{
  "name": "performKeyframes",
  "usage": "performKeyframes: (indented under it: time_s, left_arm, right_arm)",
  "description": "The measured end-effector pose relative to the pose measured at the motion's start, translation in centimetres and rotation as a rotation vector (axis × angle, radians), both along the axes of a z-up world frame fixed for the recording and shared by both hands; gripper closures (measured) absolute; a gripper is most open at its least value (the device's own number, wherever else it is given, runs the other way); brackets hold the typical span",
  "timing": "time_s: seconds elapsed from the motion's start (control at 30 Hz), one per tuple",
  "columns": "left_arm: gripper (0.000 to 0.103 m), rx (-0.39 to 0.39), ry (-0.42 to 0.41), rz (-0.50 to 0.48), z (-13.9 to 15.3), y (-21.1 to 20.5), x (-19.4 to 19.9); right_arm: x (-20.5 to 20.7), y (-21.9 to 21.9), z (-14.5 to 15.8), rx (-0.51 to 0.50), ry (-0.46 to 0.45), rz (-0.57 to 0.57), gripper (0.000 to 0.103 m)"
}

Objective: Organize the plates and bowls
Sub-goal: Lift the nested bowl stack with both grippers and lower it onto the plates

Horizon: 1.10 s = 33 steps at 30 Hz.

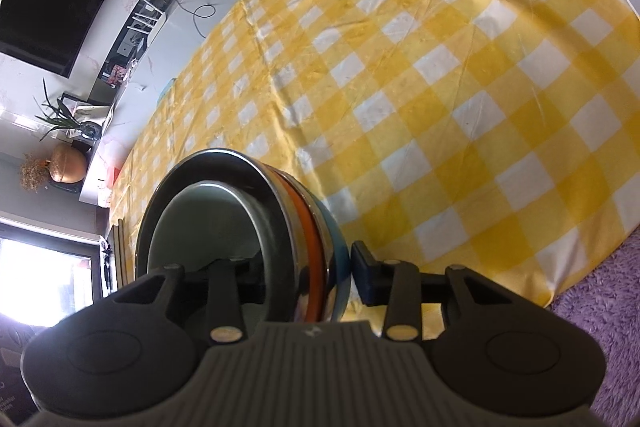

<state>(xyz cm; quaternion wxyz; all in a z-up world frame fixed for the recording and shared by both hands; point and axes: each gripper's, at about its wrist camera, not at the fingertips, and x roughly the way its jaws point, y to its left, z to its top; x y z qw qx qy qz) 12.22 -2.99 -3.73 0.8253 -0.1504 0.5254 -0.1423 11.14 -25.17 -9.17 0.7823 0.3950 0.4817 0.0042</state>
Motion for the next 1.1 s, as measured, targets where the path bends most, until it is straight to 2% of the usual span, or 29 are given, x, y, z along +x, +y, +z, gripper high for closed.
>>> performKeyframes:
  time_s: [0.5,0.87,1.1]
  left_arm:
    - [0.054,-0.038,-0.048,0.159,2.8,8.7,-2.6]
    - [0.054,-0.103,-0.031,0.297,2.0,15.3,-2.6]
    - [0.054,-0.122,-0.006,0.338,0.9,17.2,-1.5]
  right_arm:
    - [0.5,8.2,3.9,-0.057,-0.066,0.162,0.067]
    - [2.7,15.0,4.7,-0.109,-0.075,0.288,0.067]
    - [4.5,17.5,4.2,-0.127,-0.056,0.326,0.067]
